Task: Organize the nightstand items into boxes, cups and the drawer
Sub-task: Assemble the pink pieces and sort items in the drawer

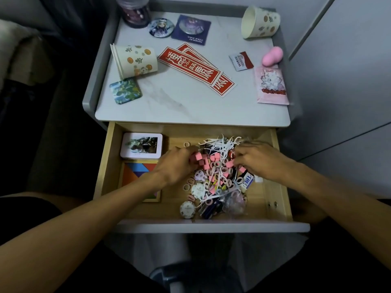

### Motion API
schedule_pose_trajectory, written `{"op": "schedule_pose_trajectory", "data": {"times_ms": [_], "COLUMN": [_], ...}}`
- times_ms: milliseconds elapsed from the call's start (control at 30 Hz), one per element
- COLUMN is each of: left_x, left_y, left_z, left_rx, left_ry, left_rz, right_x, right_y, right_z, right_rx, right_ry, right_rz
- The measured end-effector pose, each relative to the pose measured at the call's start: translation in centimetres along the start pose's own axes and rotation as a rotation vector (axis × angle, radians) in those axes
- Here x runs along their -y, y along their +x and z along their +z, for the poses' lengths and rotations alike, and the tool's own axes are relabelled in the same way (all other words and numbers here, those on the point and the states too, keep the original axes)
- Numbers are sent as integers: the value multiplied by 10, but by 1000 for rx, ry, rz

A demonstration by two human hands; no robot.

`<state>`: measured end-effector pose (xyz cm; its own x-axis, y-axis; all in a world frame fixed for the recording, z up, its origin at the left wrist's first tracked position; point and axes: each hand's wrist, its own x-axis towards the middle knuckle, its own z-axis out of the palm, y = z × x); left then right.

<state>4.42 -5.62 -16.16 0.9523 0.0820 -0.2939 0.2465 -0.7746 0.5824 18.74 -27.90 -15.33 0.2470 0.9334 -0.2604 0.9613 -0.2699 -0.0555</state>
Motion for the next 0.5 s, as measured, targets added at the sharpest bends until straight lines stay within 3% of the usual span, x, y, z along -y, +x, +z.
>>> {"op": "schedule_pose_trajectory", "data": {"times_ms": [233,433,500], "left_x": [-2,-15,-16], "left_y": [0,-2,-3], "left_z": [-2,-6,-9], "left_rx": [58,143,139], "left_ry": [-190,-798,-876], "left_rz": [-137,-297,-286], "right_x": [-1,-6,-6], "right_y": [-3,-1,-1], "right_z": [0,4,-5], "right_rx": [77,42,57], "right_ry": [-35,-18,170], "right_rz": [-30,13,126]}}
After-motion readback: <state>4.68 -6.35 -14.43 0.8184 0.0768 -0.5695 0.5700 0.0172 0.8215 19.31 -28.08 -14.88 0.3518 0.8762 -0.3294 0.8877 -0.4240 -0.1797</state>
